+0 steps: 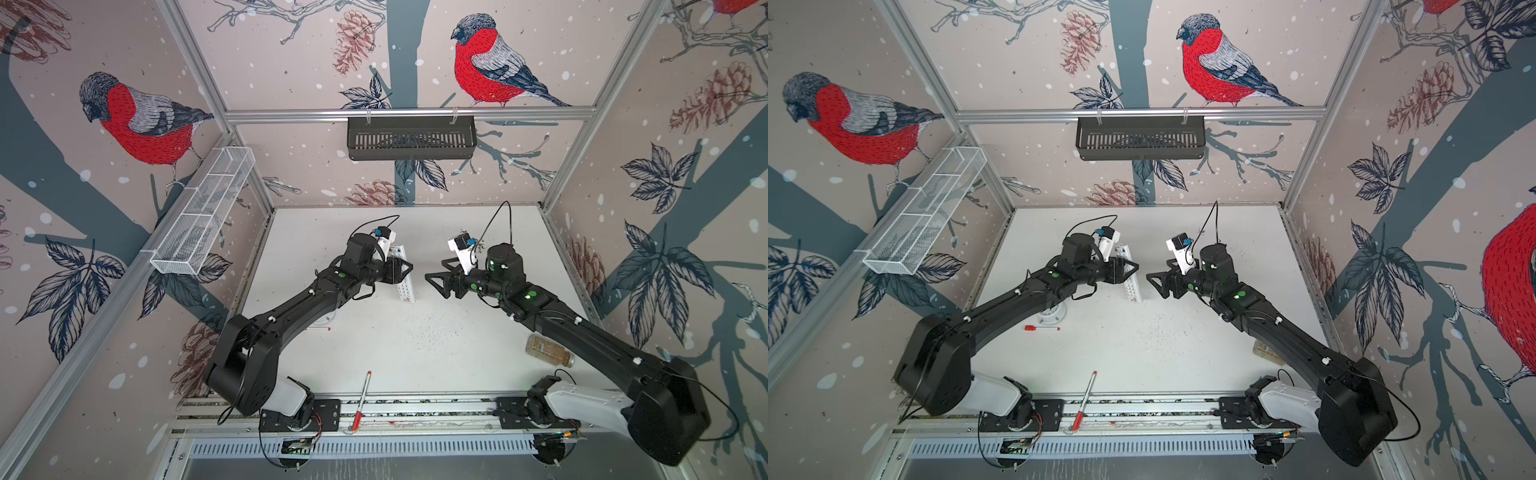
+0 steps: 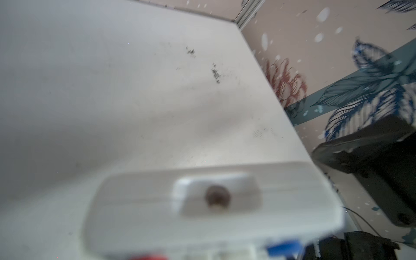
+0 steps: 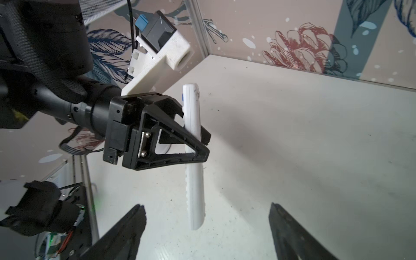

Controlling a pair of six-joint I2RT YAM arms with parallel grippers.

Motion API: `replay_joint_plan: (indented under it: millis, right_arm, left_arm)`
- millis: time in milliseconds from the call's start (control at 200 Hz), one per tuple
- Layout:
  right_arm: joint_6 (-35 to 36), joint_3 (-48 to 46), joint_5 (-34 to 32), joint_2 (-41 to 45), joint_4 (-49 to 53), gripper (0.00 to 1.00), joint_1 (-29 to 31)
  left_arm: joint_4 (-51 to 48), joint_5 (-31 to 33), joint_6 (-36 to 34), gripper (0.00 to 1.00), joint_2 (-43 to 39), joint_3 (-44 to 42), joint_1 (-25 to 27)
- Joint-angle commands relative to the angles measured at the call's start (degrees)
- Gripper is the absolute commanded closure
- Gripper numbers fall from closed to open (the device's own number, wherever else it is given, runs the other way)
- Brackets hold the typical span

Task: Load the batteries into the remote control
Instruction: 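Lay the remote buttons-up on the table with the left gripper while the right gripper withdraws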

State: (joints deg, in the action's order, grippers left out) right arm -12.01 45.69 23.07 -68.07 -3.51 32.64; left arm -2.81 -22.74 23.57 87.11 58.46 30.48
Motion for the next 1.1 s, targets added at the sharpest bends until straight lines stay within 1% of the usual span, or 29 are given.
replay_joint_plan:
  millis: [0, 190, 295, 470, 520, 540, 605, 665, 775, 966, 1011, 1066, 1091]
  right_arm:
    - [1.5, 0.3, -5.2, -1.4, 1.6, 0.10, 0.3]
    - [2.2, -2.0, -5.9, -1.9, 0.4, 0.08, 1.5]
    - [2.0, -3.2, -6.4, -2.3, -0.4, 0.08, 1.6]
    - [3.5, -4.4, -6.1, -3.5, -1.4, 0.08, 2.2]
    - [3.7, -4.5, -6.5, -3.5, -1.7, 0.08, 2.3]
    - [3.7, -4.6, -6.7, -5.0, -1.9, 0.08, 2.3]
    - [4.0, -4.3, -7.1, -6.2, -1.8, 0.08, 2.3]
    - [4.0, -3.8, -8.0, -7.1, -1.8, 0.08, 2.4]
    - [4.1, -2.7, -9.5, -8.3, -0.7, 0.08, 2.5]
    - [4.9, -2.4, -9.8, -7.8, 0.4, 0.08, 2.8]
    - [5.1, -2.3, -9.6, -7.7, 0.6, 0.08, 2.9]
    - [5.2, -2.3, -9.9, -7.8, 0.8, 0.08, 2.9]
    - [5.2, -2.3, -9.9, -7.7, 0.8, 0.08, 2.9]
  left_arm:
    - [-8.2, 5.0, -2.8, 0.71, 4.7, 4.3, -0.1]
    - [-14.7, 10.0, -4.7, 0.72, 15.5, 13.6, 0.5]
    - [-18.0, 11.1, -5.1, 0.72, 21.2, 19.3, 0.8]
    - [-17.1, 11.2, -4.1, 0.68, 27.3, 23.7, 1.0]
    - [-16.7, 11.7, -3.9, 0.65, 28.6, 24.6, 1.0]
    - [-16.7, 11.7, -4.0, 0.64, 29.1, 24.8, 0.9]
    - [-16.3, 11.9, -4.1, 0.61, 30.8, 26.0, 1.0]
    - [-15.6, 10.4, -4.5, 0.59, 32.3, 26.6, 0.9]
    - [-14.7, 10.3, -4.4, 0.56, 34.3, 27.5, 1.0]
    - [-13.9, 10.4, -4.1, 0.43, 36.7, 28.9, 1.0]
    - [-13.3, 10.4, -3.9, 0.37, 36.8, 28.8, 1.0]
    - [-13.0, 10.7, -4.0, 0.33, 36.8, 28.7, 0.8]
    - [-13.0, 10.9, -4.0, 0.29, 36.7, 28.7, 0.9]
